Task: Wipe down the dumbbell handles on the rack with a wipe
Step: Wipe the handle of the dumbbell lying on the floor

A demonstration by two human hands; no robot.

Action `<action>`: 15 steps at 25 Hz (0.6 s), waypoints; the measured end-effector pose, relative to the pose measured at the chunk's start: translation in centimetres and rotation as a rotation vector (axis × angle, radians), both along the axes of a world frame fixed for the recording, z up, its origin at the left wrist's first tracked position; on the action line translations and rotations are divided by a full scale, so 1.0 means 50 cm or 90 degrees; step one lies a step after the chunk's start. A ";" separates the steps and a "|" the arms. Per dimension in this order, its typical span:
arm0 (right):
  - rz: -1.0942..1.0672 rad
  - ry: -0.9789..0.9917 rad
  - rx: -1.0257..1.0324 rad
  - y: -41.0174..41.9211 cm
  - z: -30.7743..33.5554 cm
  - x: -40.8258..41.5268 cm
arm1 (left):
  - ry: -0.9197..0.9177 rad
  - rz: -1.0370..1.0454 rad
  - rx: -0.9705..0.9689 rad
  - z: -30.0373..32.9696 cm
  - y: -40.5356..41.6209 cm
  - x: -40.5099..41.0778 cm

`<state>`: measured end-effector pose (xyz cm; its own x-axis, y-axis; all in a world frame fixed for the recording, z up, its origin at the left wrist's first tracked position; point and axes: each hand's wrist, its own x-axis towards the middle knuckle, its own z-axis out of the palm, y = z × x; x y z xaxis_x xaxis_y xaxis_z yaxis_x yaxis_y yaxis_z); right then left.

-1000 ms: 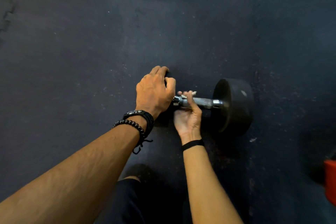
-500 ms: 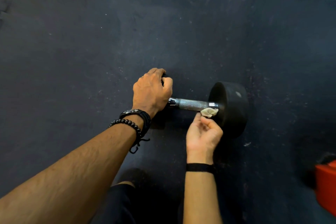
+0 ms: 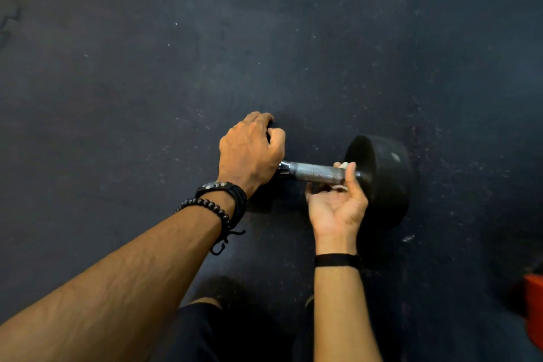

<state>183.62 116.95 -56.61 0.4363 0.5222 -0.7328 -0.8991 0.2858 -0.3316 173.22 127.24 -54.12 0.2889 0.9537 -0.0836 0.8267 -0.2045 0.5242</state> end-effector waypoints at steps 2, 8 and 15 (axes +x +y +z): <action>0.019 -0.011 -0.063 -0.003 0.004 -0.016 | 0.012 0.013 -0.008 -0.003 0.007 0.002; -0.005 -0.003 -0.062 0.047 -0.047 0.025 | 0.039 0.004 -0.043 0.002 0.025 0.010; -0.074 0.031 -0.321 0.119 -0.042 0.041 | 0.084 -0.024 -0.093 0.012 0.046 0.020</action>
<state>185.67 122.88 -58.73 0.4294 0.0496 -0.9017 -0.8888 0.2003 -0.4123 174.21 129.54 -53.51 0.3021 0.9173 -0.2595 0.8833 -0.1670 0.4381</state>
